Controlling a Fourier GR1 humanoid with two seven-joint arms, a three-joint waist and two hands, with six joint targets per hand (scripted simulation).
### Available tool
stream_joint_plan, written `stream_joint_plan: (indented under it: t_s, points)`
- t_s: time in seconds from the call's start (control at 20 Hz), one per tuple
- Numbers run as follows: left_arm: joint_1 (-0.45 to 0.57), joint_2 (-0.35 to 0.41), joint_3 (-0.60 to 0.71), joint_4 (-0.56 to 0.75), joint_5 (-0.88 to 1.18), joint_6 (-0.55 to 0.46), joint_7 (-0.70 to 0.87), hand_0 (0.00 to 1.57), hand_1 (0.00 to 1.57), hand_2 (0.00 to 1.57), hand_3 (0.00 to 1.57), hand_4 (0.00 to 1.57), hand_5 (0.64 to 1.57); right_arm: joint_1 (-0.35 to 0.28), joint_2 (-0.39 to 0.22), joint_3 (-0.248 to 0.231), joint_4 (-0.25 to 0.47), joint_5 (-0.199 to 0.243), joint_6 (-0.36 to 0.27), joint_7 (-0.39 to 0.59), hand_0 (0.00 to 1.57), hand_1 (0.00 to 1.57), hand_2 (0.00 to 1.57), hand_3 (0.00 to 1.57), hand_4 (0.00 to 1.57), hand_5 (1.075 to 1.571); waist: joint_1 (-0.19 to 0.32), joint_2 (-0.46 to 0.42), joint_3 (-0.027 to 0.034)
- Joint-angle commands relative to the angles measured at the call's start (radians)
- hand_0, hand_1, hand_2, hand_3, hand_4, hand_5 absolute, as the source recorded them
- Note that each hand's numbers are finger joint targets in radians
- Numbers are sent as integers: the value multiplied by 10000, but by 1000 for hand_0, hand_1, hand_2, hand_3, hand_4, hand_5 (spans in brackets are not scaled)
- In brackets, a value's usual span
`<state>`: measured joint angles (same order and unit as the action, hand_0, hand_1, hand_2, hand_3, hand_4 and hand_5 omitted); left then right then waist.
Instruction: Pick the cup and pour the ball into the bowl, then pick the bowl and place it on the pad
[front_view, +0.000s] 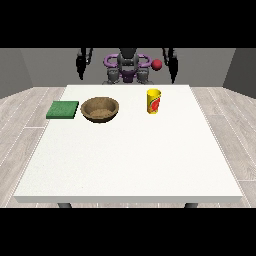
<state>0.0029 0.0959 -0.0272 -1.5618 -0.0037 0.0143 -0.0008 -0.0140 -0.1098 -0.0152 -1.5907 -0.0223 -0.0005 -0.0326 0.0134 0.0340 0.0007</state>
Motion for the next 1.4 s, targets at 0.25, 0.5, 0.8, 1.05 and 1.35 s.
stream_joint_plan:
  t_s: [0.25, 0.5, 0.8, 1.05, 1.35]
  points:
    - [-7, 479, 171, -1029, 94, -63, 1048, 0, 0, 0, 0, 0, 1535, -120, -441, -168, -1060, -161, 50, 1072, 0, 0, 0, 0, 616, 1559, 45, -2815, -9]
    - [101, -934, -2282, -2881, 890, 2091, 4107, 0, 0, 0, 0, 0, 1532, 513, -496, -976, -1219, -1413, 156, 2646, 0, 0, 0, 0, 592, 1562, -157, -3382, 1]
    - [-591, -914, -2068, -4433, 184, 2437, 4741, 0, 0, 0, 0, 0, 1527, 599, -595, -1527, -1990, -1965, 563, 2156, 0, 0, 0, 0, 517, 1563, -222, -2024, -4]
    - [-253, -650, -1363, -3033, 551, 1471, 1556, 0, 0, 0, 0, 0, 1519, -102, -667, -1850, -1284, -1838, 660, 1157, 0, 0, 0, 0, 374, 1563, -200, -487, -8]
    - [-2183, -246, 40, -1212, 504, 1348, 442, 0, 0, 0, 0, 0, 1493, -715, -269, -1238, -1156, -1337, 690, 148, 0, 0, 0, 0, 275, 1569, -769, 826, -9]
